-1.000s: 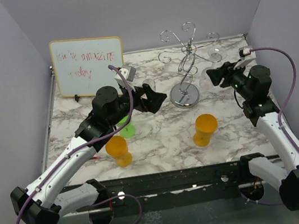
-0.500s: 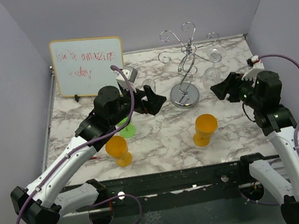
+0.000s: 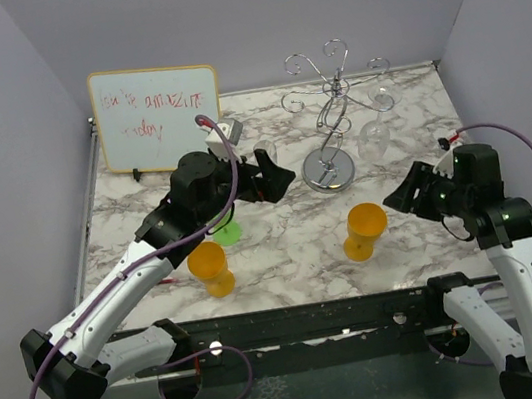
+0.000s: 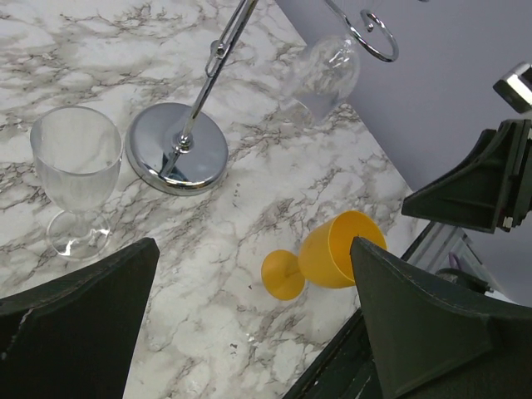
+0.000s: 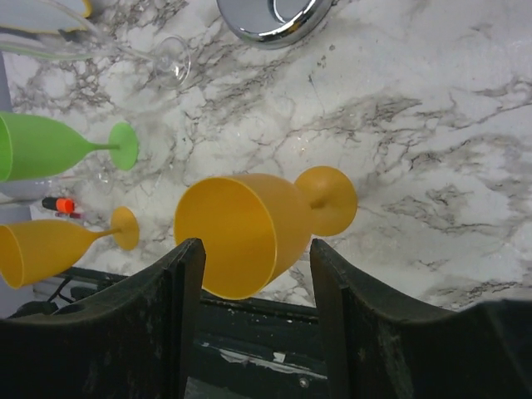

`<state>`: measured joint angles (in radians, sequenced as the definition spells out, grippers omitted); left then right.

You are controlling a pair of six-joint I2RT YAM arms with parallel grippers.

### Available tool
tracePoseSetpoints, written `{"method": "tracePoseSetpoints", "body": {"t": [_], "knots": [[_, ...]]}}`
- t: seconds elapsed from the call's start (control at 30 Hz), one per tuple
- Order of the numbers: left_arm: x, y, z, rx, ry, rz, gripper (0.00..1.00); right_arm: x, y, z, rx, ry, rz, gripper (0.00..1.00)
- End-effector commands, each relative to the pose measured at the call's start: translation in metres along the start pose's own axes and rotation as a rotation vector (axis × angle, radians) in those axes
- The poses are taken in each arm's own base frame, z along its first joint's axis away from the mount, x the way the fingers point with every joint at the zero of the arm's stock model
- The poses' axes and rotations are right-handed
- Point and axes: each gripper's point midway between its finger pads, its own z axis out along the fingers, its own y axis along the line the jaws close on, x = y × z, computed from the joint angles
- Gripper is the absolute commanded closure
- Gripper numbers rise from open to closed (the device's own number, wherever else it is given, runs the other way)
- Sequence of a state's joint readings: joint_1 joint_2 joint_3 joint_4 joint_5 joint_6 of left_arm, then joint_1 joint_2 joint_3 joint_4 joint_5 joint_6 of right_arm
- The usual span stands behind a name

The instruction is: Place the wine glass upside down on the wine glass rack

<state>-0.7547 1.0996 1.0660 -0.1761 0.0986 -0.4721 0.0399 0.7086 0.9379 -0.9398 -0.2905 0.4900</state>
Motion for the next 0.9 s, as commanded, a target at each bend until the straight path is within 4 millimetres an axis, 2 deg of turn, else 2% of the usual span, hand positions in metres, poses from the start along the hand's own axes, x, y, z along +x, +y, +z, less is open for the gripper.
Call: {"method": "tracePoseSetpoints", "body": {"t": [0.0,0.17,0.43,0.6,0.7,0.8,0.83,0.87], "knots": [[-0.015,0.001,-0.001,-0.037,-0.056,-0.045,0.01,0.034,-0.005,-0.003,-0.007,0.111,0.059,0.43],[-0.007,0.009,0.003,-0.066,-0.041,-0.067,0.01,0.056,-0.006,0.007,-0.049,0.184,0.089,0.51],[0.006,0.016,0.011,-0.089,-0.006,-0.091,0.01,0.059,-0.015,0.021,-0.016,0.210,0.107,0.57],[0.016,0.020,0.013,-0.100,0.018,-0.121,0.01,0.055,-0.019,0.027,0.009,0.229,0.101,0.64],[0.021,0.022,0.014,-0.108,0.024,-0.138,0.01,0.051,-0.019,0.029,0.021,0.237,0.088,0.74],[0.025,0.024,0.015,-0.113,0.026,-0.153,0.01,0.048,-0.020,0.031,0.030,0.240,0.075,0.93],[0.026,0.026,0.015,-0.118,0.027,-0.159,0.01,0.043,-0.018,0.030,0.025,0.223,0.066,0.98],[0.027,0.026,0.014,-0.122,0.026,-0.167,0.01,0.039,-0.015,0.029,0.015,0.208,0.058,0.99]]}}
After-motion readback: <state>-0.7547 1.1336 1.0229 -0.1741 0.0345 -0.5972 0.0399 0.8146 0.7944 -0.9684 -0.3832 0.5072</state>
